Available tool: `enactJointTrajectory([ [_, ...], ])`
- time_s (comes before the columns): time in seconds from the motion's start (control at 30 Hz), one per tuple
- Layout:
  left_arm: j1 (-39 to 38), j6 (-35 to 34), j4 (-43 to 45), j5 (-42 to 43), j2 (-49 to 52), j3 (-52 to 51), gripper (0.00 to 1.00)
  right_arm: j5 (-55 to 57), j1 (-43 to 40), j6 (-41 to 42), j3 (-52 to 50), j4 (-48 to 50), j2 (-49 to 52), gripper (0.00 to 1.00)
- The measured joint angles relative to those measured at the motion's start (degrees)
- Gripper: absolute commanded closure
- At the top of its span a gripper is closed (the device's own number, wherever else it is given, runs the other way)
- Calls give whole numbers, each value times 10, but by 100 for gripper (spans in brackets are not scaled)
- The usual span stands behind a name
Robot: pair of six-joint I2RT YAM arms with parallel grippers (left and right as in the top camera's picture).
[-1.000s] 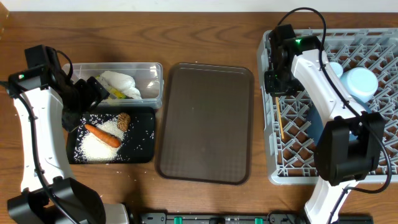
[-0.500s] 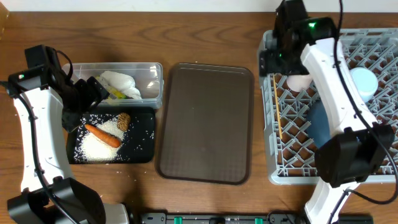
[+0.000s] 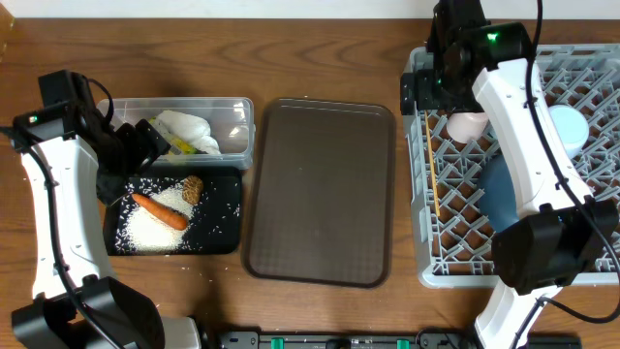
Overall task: Sort waste into correct bins and load items into the dishwasher rack
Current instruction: 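Open the right gripper and lift it away from the rack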
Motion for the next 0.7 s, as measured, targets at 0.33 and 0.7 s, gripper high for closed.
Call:
enactJointTrajectory([
  [0.33,0,0,0,0,0,0,2,0,0,0,0,0,0,1],
  [0.7,0,0,0,0,0,0,2,0,0,1,-1,9,-11,1],
])
